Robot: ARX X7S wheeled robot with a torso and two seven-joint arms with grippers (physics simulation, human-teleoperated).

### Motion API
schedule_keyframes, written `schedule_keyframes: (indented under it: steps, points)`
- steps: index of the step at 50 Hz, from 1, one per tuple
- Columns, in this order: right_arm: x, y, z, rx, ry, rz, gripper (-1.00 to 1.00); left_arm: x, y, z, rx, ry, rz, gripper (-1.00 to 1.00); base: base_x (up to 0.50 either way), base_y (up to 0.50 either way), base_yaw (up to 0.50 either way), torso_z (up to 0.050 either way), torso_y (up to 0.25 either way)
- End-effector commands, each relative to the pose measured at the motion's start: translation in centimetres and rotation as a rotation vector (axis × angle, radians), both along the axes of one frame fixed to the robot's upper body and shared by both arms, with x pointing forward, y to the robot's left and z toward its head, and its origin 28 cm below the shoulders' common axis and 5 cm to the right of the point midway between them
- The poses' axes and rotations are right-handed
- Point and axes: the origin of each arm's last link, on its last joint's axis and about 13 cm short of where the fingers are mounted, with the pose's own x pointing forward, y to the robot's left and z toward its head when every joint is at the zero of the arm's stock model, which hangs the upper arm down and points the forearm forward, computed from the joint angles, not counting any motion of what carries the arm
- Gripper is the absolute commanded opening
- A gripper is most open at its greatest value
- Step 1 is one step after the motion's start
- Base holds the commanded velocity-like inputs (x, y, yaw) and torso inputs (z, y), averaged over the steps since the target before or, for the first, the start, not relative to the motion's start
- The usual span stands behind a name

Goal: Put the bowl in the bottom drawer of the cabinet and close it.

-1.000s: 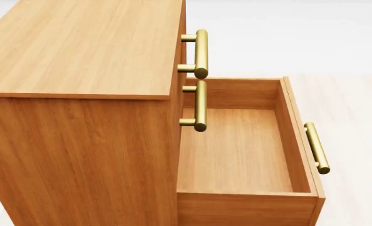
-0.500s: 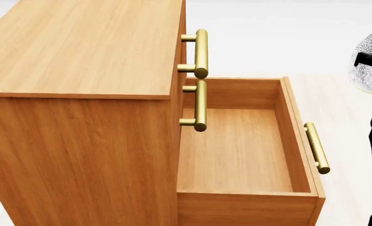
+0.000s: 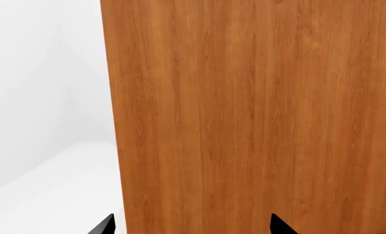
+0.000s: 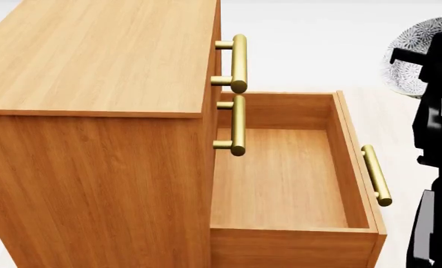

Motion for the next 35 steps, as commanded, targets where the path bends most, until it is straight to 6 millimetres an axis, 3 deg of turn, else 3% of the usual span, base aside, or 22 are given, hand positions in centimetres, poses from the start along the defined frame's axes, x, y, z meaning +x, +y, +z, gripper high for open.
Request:
schedule_keyframes:
  steps: [1, 35]
  points:
    - [0.3, 0.8, 0.5, -0.002, 0.017, 0.047, -1.00, 0.0, 0.0, -0.1, 0.003, -0.002, 0.000, 1.00, 0.00, 0.00, 0.00, 0.000, 0.000]
    - [0.7, 3.5, -1.5, -0.026, 0.107, 0.242, -1.00, 0.0, 0.0, 0.0, 0.003, -0.007, -0.003, 1.00, 0.00, 0.00, 0.00, 0.000, 0.000]
